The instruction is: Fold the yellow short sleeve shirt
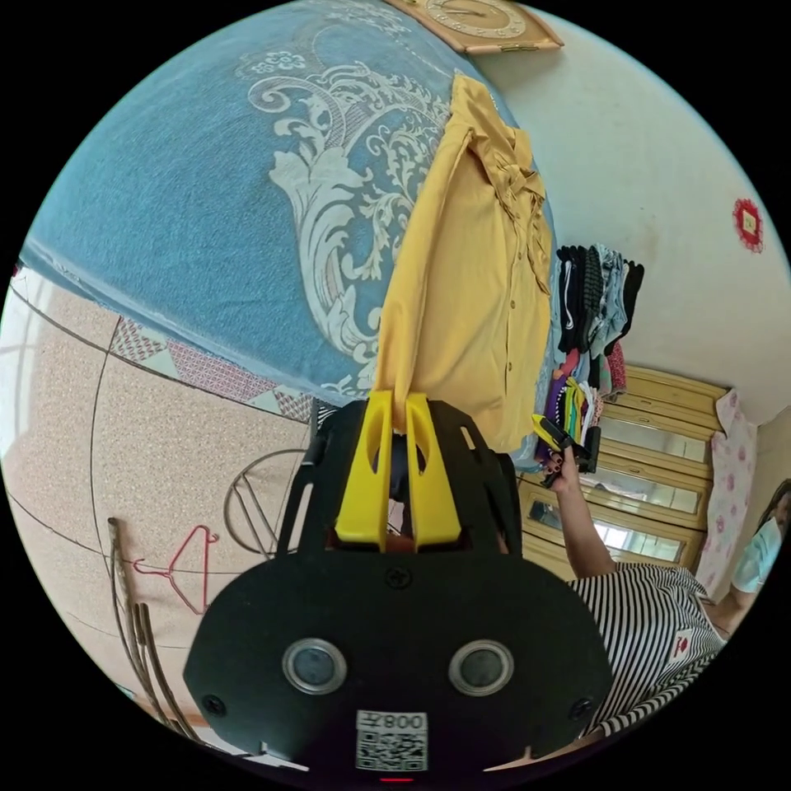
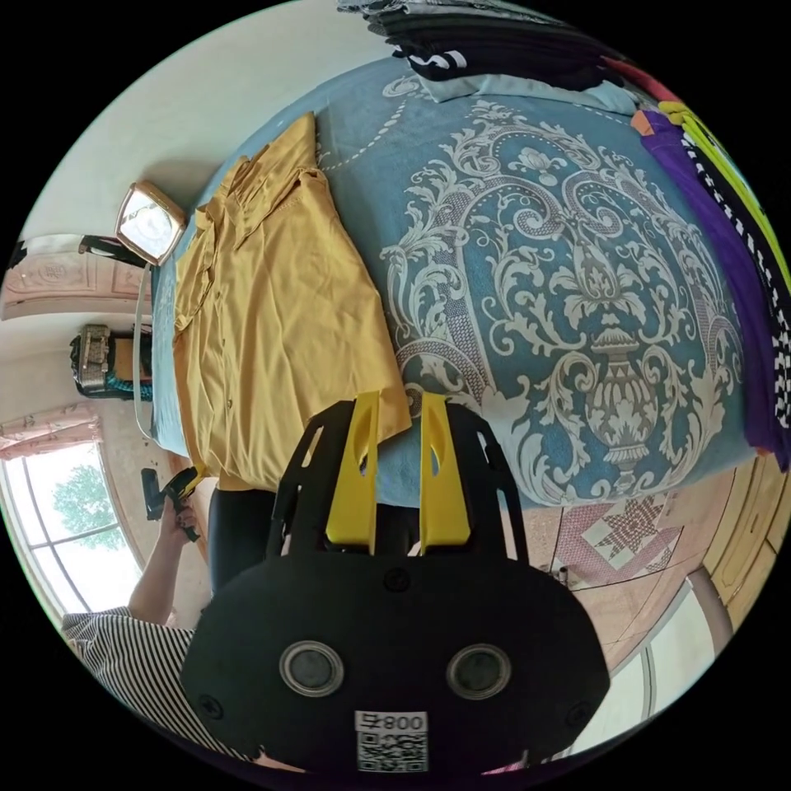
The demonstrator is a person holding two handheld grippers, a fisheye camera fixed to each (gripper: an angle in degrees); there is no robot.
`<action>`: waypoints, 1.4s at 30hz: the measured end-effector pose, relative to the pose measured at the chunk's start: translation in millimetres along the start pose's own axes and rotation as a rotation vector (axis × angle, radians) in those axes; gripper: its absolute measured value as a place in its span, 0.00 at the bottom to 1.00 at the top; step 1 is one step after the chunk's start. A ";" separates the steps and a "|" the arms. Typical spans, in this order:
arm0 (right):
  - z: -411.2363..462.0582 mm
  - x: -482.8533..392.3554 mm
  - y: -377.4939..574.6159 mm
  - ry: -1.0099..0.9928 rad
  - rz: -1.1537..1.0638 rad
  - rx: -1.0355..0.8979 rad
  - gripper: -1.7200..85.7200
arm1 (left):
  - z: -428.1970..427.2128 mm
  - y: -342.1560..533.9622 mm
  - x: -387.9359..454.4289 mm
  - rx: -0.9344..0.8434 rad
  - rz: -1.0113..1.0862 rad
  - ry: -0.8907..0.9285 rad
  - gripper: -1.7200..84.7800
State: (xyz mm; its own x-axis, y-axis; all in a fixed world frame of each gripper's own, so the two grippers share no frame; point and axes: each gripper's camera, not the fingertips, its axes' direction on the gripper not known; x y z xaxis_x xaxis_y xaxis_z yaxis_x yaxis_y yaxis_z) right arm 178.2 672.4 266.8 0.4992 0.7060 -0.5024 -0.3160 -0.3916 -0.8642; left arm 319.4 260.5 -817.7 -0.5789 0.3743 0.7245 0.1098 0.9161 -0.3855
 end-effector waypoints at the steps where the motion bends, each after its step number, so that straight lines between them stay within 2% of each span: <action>1: 0.0 2.9 1.5 0.008 0.004 0.002 0.09 | -0.3 1.5 -2.9 0.004 -0.005 0.016 0.05; 4: 1.3 9.2 2.8 0.000 -0.012 -0.026 0.04 | -1.6 6.2 -8.4 0.013 -0.006 0.071 0.05; 8: -0.1 22.7 8.0 -0.054 0.002 -0.033 0.03 | -9.1 13.4 -11.0 0.033 0.006 0.112 0.04; 19: -48.3 51.1 43.1 -0.280 -0.029 0.048 0.02 | -54.4 44.5 -19.2 0.139 0.065 0.306 0.04; 30: -107.3 39.9 83.8 -0.324 -0.158 0.070 0.02 | -97.6 73.4 -6.6 0.176 0.164 0.405 0.04; 42: -123.3 8.9 44.1 -0.368 -0.188 0.059 0.02 | -95.9 8.7 20.7 0.186 0.174 0.461 0.04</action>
State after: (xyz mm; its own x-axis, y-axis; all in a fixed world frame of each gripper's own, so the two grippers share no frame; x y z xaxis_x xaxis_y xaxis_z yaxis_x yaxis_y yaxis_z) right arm 268.1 588.6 220.9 0.2341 0.9299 -0.2837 -0.2980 -0.2092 -0.9314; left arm 385.8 290.0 -751.3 -0.1449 0.5809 0.8009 0.0030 0.8097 -0.5868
